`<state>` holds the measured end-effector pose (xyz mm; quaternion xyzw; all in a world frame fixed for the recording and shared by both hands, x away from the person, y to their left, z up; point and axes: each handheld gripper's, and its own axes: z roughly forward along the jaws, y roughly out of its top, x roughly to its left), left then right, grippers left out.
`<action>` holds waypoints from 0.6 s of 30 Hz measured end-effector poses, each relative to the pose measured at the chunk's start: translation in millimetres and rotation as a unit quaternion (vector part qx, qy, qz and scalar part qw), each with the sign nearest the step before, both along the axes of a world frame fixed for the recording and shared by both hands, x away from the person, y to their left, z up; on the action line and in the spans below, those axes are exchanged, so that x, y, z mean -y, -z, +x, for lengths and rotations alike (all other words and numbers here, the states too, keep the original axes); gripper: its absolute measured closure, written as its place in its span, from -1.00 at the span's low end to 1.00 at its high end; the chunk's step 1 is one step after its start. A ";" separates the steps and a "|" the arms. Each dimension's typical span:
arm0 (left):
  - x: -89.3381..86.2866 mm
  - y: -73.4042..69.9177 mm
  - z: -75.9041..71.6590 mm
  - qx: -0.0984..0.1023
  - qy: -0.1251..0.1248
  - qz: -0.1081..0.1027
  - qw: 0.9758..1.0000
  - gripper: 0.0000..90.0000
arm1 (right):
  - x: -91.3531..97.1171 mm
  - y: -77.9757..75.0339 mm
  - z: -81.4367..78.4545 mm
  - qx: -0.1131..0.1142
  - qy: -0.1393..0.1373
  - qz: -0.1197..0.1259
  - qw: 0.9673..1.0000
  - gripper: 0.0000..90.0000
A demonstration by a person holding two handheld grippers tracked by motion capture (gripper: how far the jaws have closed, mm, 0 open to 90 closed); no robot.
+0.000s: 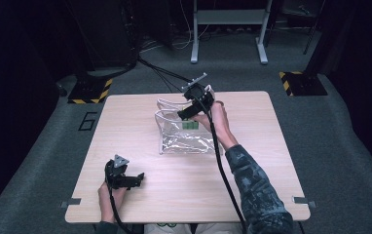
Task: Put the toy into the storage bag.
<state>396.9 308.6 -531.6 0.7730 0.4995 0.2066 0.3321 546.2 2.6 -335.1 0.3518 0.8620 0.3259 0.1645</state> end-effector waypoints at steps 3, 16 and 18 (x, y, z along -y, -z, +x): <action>-0.1 -0.1 -0.1 0.000 0.000 0.001 1.000 -0.99 | 0.0 -1.6 -6.4 -0.001 -0.002 0.005 1.000 -0.91; -0.6 -0.5 0.0 0.000 0.002 0.005 1.000 -0.99 | 24.4 -6.8 -61.5 0.069 -0.027 0.029 0.997 -1.00; -0.6 -0.5 0.0 0.000 0.002 0.005 1.000 -0.99 | 27.9 -5.5 -70.8 0.077 -0.030 0.031 0.996 -1.00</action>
